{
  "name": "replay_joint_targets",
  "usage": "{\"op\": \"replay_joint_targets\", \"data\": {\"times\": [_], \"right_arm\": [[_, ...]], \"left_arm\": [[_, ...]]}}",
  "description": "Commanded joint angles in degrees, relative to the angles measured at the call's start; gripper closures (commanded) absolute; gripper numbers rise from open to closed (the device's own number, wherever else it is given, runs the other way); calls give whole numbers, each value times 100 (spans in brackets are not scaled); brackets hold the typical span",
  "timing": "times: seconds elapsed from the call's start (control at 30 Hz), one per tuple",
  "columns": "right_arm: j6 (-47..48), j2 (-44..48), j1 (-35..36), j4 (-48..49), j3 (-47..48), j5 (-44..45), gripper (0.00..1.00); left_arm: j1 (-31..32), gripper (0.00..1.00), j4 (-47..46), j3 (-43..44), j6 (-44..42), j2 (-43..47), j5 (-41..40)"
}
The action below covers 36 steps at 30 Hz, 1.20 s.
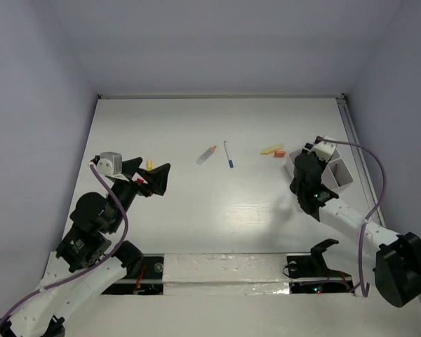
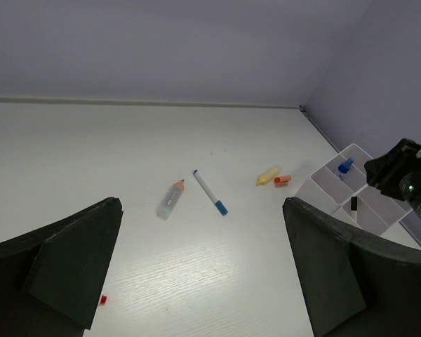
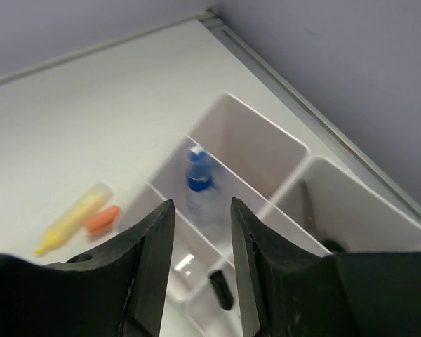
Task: Sort the stationery into containers
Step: Place the pen in the storage box, then pick up the pen from the center of the board.
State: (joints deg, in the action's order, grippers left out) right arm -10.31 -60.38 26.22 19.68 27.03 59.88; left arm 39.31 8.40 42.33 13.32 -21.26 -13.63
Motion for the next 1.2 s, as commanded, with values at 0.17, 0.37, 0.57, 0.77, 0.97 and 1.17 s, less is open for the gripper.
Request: {"op": "replay_joint_targets", "data": {"times": [0.17,0.37,0.57,0.77,0.97,1.17], "right_arm": [[179,-1386,200,-1851,2679,-2587,56],[125,-3496,304,-3444,4546,-4570,50],[90,-4770,305,-3604,5628,-5353,50],[64,-5738,585,-3691,6567,-5619,49],[11,-6687,718,-3893,7290,-5514,52],[72,-7154,771,-4192,7695,-4828,55]], "left_arm": [[24,1,-225,-58,-75,-142,-61],[-81,1,-225,-58,-93,-273,0],[-134,1,-243,-49,-102,-414,71],[-134,1,-260,-49,-110,-493,88],[-134,1,-251,-49,-110,-476,71],[-134,1,-260,-58,-119,-476,80]]}}
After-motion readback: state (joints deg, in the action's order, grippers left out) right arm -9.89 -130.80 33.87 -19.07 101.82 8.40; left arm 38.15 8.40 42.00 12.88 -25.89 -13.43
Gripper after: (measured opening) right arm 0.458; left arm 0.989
